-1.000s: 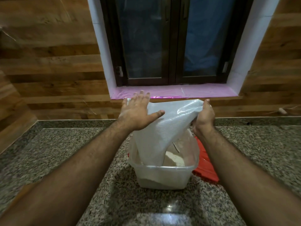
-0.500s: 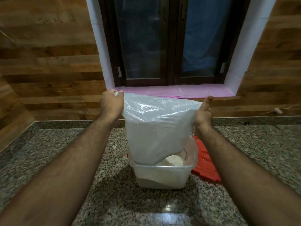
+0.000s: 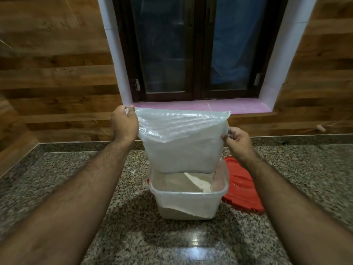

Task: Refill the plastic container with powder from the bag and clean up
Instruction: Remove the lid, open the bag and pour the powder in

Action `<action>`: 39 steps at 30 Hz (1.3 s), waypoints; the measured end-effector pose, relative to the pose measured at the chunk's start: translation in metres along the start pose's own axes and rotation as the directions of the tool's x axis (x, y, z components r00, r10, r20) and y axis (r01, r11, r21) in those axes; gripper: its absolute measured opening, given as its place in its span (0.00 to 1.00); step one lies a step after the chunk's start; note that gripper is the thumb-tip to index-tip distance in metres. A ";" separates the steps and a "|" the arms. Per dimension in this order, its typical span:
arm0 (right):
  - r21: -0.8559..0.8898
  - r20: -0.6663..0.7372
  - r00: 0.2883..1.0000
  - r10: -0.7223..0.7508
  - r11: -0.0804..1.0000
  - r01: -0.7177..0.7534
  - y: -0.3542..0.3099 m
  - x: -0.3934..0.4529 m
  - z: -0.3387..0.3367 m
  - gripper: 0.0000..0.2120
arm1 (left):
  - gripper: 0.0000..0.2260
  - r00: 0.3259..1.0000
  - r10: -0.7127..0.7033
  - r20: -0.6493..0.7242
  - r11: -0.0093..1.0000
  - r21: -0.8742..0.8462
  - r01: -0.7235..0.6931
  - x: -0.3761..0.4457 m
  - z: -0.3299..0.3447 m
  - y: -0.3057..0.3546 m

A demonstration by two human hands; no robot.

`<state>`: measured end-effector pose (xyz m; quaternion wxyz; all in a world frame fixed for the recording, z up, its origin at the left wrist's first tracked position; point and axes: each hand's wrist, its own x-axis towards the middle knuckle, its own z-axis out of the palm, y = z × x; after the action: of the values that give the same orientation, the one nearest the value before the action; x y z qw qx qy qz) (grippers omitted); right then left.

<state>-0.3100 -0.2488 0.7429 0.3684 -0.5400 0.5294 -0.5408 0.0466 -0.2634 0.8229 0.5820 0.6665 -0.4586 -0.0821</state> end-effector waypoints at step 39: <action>0.130 0.238 0.947 -0.215 0.973 0.188 -0.170 0.017 0.099 0.11 | 0.35 0.537 0.169 0.827 0.972 -0.230 0.048 0.019 -0.029 0.006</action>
<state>-0.1864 -0.2539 0.8967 0.4030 -0.6352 0.3912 -0.5302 0.0727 -0.2560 0.8455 0.3640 0.4582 -0.6919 -0.4229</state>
